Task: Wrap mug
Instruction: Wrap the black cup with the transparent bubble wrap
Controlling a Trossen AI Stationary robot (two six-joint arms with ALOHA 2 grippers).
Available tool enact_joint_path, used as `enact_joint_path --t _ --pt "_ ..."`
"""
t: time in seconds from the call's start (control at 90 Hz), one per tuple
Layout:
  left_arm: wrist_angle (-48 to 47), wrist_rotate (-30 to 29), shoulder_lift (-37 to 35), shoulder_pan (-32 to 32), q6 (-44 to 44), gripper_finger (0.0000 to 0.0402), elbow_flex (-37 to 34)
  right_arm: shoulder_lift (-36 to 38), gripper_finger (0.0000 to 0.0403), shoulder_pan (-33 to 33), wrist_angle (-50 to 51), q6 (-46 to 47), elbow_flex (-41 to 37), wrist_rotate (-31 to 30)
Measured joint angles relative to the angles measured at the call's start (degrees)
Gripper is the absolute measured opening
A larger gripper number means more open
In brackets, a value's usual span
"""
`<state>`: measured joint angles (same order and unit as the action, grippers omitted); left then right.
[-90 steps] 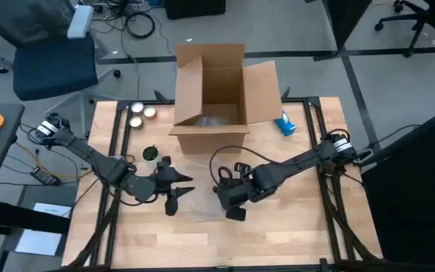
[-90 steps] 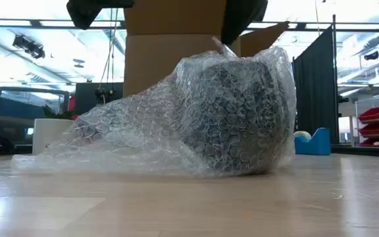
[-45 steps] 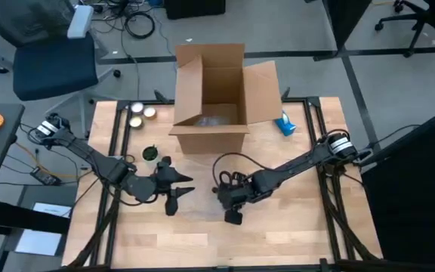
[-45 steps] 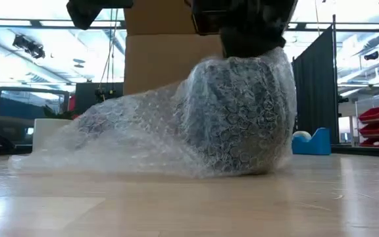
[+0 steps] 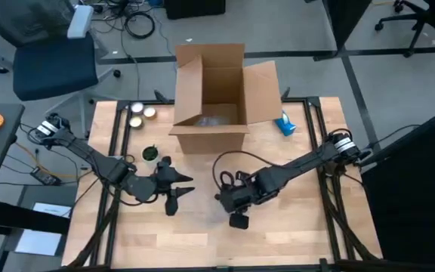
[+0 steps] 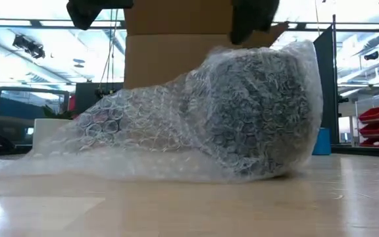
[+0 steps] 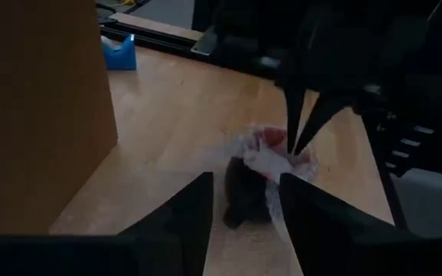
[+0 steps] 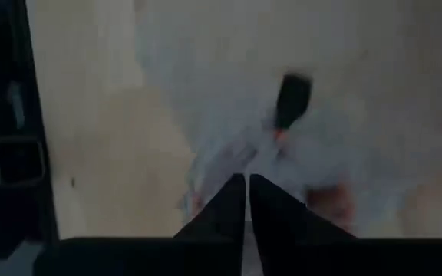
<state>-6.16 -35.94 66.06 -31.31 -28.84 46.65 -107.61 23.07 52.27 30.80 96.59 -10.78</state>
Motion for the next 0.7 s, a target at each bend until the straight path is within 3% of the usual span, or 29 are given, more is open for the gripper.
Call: enact_joint_path --t 0.256,0.522,0.7 --pt "-0.1 1.7 0.0 0.0 -0.3 0.0136 0.0 -1.1 0.0000 -0.5 -1.4 -0.3 -3.1 -2.2" --pt "-0.1 2.2 0.0 0.0 -0.4 0.0136 0.0 -1.0 0.0000 -0.7 -8.8 3.4 -15.0 2.6" --pt "-0.2 2.2 0.0 0.0 -0.4 0.0136 0.0 -0.8 0.0000 -0.4 -7.7 4.1 -16.3 4.6"
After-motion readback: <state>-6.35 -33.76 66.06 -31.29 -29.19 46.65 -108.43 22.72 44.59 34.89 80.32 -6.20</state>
